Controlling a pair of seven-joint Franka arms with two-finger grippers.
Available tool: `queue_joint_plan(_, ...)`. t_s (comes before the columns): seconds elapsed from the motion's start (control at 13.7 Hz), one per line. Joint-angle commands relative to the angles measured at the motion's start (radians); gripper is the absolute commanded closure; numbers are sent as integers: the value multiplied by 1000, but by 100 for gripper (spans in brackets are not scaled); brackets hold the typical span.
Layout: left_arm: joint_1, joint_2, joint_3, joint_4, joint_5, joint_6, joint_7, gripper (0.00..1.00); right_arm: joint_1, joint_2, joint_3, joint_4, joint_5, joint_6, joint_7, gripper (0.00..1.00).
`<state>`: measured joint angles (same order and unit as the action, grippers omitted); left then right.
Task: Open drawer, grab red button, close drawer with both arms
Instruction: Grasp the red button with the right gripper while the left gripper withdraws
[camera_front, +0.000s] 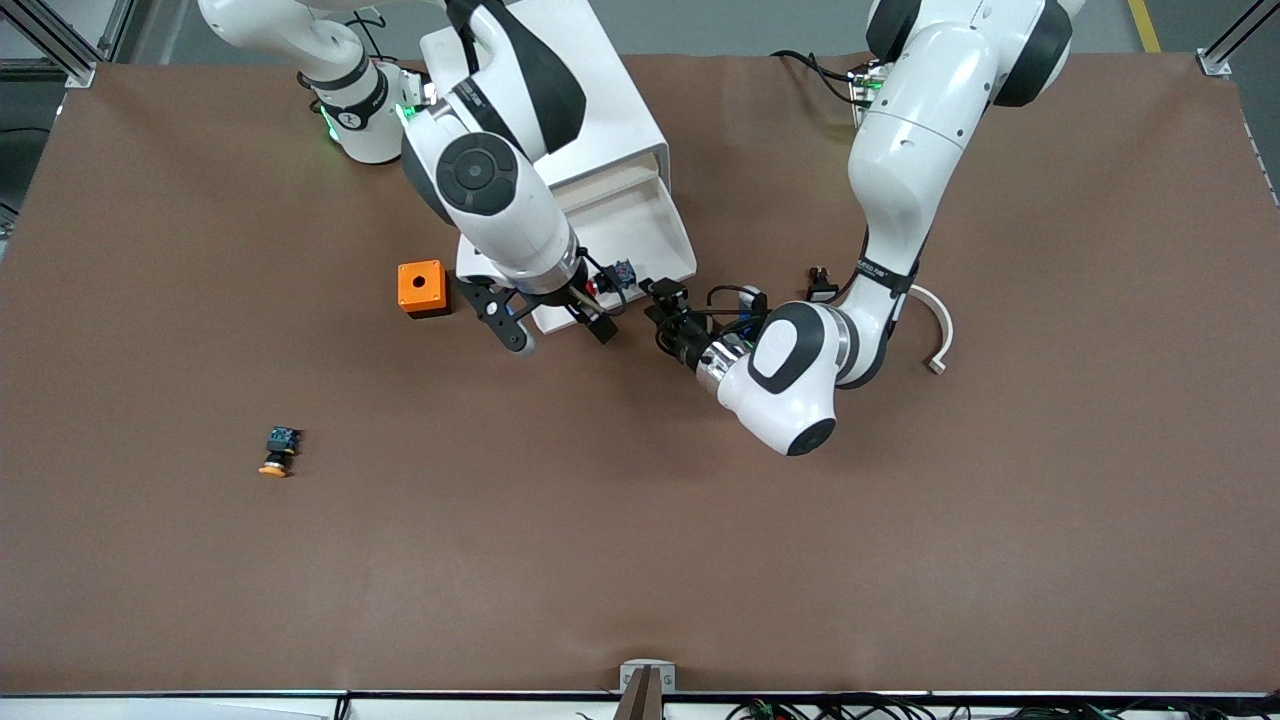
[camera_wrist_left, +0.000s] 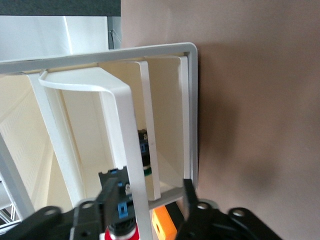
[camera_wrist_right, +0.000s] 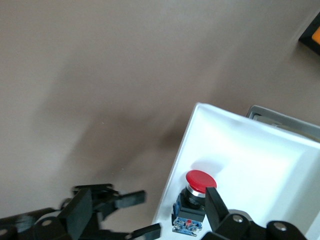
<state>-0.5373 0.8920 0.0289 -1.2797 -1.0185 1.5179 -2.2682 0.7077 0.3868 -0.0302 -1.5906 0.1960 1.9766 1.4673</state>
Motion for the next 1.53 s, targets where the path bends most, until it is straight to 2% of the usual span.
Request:
queue_joint_plan(0.0, 69, -50, 8, 23, 4, -2, 35, 1, 41, -12, -10, -48, 17, 33, 28, 0)
queue_joint_plan(0.22, 141, -61, 31, 81, 5, -2, 132, 1, 70, -31, -10, -127, 16, 80, 28, 0)
queue_joint_plan(0.44, 172, -94, 43, 83, 15, -2, 272, 1, 107, -52, -10, -199, 16, 140, 45, 0)
queue_joint_plan(0.8, 178, -214, 75, 85, 175, 12, 504, 1, 134, -63, -10, -236, 16, 166, 53, 1)
queue_joint_plan(0.95, 184, -243, 77, 83, 246, 8, 564, 1, 136, -72, -10, -246, 16, 168, 53, 6)
queue_joint_plan(1.17, 180, -320, 72, 82, 368, 8, 662, 1, 148, -72, -11, -247, 14, 171, 53, 22)
queue_joint_plan(1.32, 169, -332, 65, 79, 438, 8, 804, 1, 154, -74, -11, -273, 14, 209, 53, 27)
queue_joint_plan(1.46, 134, -343, 62, 76, 550, 8, 982, 1, 164, -74, -11, -292, 13, 228, 53, 37)
